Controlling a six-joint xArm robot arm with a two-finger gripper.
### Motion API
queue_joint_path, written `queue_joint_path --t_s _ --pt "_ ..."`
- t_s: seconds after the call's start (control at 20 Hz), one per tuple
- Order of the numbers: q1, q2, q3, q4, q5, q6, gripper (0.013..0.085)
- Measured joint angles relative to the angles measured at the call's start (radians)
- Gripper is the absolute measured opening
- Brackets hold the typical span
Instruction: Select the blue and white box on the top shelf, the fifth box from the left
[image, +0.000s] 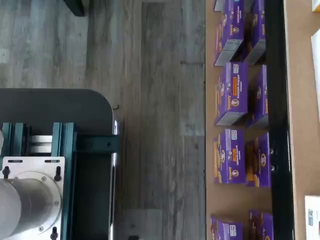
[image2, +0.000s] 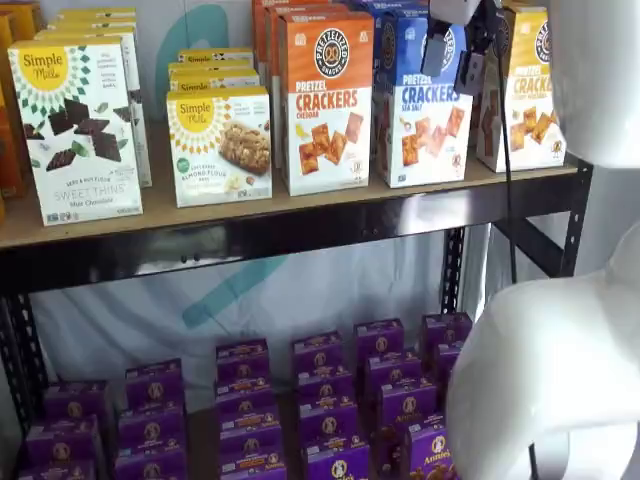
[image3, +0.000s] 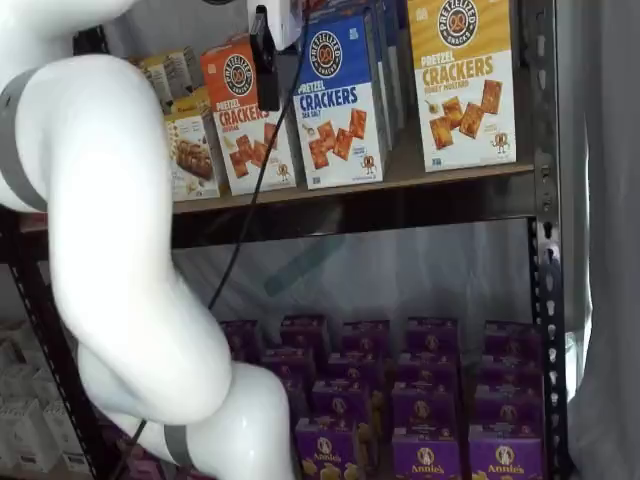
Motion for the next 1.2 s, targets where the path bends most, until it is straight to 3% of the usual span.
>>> queue_joint_path --t_s 0.3,0.65,0.9,1.2 --pt "-0.002 -0.010 0.026 0.008 0.009 -0.001 0.0850" --pt "-0.049 -0.042 0.042 0.101 -0.047 -0.009 0.0850" --pt "-0.070 -0.030 -0.014 0.139 -0.068 -0.004 0.0850" --pt "-0.081 0.038 -0.145 0.165 -0.048 0.014 0.0850"
